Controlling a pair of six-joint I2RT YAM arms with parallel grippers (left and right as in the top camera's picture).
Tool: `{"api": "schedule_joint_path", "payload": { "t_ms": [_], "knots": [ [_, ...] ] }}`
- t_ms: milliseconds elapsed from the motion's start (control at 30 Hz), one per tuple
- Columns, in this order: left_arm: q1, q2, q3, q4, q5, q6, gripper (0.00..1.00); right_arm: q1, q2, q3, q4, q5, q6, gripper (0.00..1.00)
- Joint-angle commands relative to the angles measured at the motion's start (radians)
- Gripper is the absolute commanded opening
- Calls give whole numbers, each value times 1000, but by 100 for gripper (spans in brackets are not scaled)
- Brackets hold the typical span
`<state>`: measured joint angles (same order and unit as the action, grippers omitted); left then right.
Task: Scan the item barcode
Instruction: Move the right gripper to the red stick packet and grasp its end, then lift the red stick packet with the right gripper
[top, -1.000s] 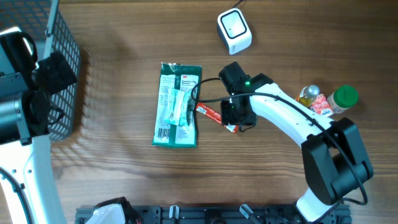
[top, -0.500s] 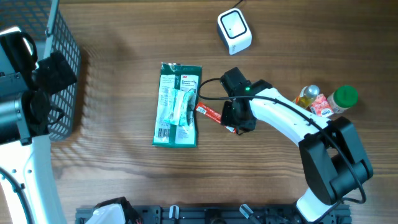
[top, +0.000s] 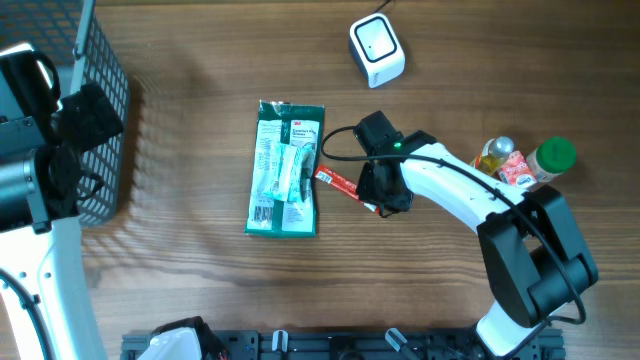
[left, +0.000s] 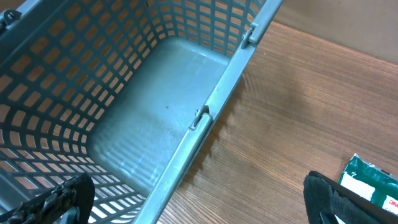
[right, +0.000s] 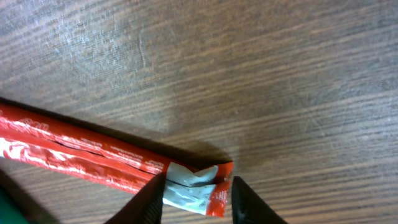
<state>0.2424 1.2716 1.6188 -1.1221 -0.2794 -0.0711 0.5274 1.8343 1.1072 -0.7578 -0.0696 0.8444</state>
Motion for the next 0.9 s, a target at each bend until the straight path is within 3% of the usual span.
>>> {"api": "schedule_joint_path", "payload": {
  "t_ms": [0, 133, 200, 300, 433, 700, 867],
  "knots": [
    [4, -2, 3, 3, 2, 12, 100, 5, 28, -31, 26, 24, 27, 33],
    [4, -2, 3, 3, 2, 12, 100, 5, 28, -85, 76, 12, 57, 33],
    [4, -2, 3, 3, 2, 12, 100, 5, 28, -98, 100, -9, 56, 26],
    [4, -2, 3, 3, 2, 12, 100, 5, 28, -98, 105, -9, 45, 4],
    [4, -2, 3, 3, 2, 12, 100, -19, -23, -62, 103, -8, -100, 4],
    [4, -2, 3, 3, 2, 12, 100, -65, -303, -56, 129, -13, -407, 4],
    [4, -2, 3, 3, 2, 12, 100, -65, -377, -56, 123, -32, -428, 4]
  ]
}}
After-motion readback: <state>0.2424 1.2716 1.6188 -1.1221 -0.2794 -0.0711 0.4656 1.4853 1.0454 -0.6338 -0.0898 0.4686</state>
